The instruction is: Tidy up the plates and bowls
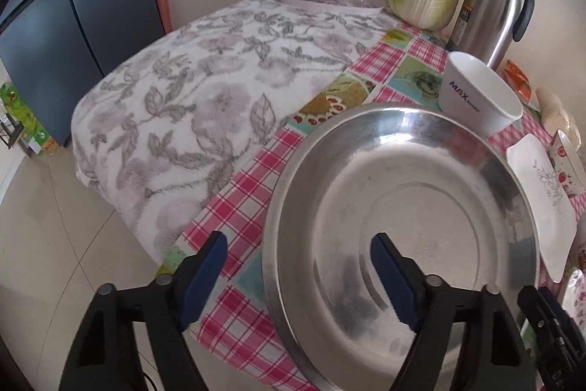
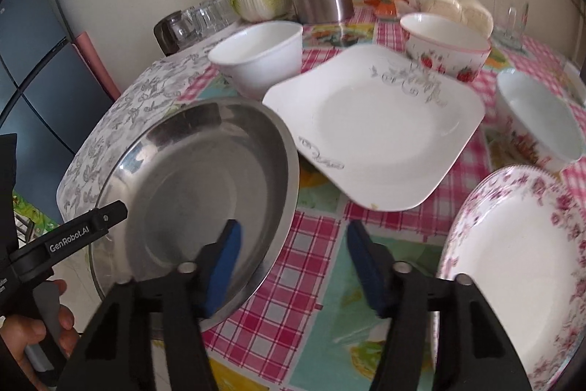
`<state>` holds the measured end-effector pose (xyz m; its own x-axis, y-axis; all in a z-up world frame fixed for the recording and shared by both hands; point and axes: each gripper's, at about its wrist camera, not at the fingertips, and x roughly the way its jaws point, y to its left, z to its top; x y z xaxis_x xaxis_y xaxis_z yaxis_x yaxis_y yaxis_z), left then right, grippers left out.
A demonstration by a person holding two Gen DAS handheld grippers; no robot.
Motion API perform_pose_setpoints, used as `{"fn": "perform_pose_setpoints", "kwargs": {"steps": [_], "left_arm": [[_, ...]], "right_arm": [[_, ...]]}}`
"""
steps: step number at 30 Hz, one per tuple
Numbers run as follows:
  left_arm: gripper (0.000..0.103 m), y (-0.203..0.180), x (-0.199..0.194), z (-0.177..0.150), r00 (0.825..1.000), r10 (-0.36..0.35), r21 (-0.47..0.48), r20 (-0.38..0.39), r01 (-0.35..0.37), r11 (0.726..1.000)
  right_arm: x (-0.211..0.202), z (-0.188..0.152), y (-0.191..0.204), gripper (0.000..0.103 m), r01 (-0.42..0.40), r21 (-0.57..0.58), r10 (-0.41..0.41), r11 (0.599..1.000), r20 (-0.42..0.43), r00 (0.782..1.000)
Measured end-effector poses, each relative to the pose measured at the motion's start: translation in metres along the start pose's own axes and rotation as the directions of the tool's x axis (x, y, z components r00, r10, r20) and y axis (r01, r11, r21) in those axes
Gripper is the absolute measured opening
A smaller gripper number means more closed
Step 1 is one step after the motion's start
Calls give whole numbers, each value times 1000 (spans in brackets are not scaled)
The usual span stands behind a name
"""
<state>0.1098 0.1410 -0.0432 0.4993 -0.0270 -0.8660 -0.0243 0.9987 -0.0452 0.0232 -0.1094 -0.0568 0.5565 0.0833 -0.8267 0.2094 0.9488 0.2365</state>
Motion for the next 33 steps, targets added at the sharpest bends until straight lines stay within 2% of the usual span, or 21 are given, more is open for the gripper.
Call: {"fn": "perform_pose_setpoints", "kwargs": {"steps": [3, 5, 8, 9, 11, 14, 20, 27, 33], "left_arm": [[69, -2, 8, 3, 1000, -14, 6, -22, 14, 1000], [55, -4, 16, 5, 999, -23, 10, -47, 24, 1000], [50, -8, 21, 8, 999, 7, 38, -49, -6, 999], [50, -7, 21, 9, 999, 9, 37, -49, -7, 999], [40, -3, 22, 11, 999, 12, 16, -51, -11, 1000], [31, 5, 21, 13, 998, 2, -13, -59, -2, 1000], [26, 6, 13, 11, 999, -6, -27, -47, 5, 1000], [26, 3, -8, 14, 999, -33, -37, -19, 32, 999], [26, -9, -42, 26, 997, -55, -31, 51, 57, 998]], "right_arm": [[7, -1, 0, 35, -32, 18, 33, 999, -18, 999], [8, -1, 1, 29, -55, 15, 55, 998, -19, 998], [8, 0, 6, 19, -77, 1, 77, 997, -22, 997], [9, 0, 6, 19, -77, 1, 77, 997, -25, 997], [10, 0, 5, 19, -88, 6, 88, 996, -29, 996], [12, 2, 5, 19, -99, -1, 98, 995, -33, 995], [3, 6, 3, 19, -99, -18, 99, 995, -15, 995], [-14, 12, 2, 19, -91, -41, 92, 995, 21, 996], [-41, 25, -2, 19, -101, -46, 105, 994, 90, 990]]}}
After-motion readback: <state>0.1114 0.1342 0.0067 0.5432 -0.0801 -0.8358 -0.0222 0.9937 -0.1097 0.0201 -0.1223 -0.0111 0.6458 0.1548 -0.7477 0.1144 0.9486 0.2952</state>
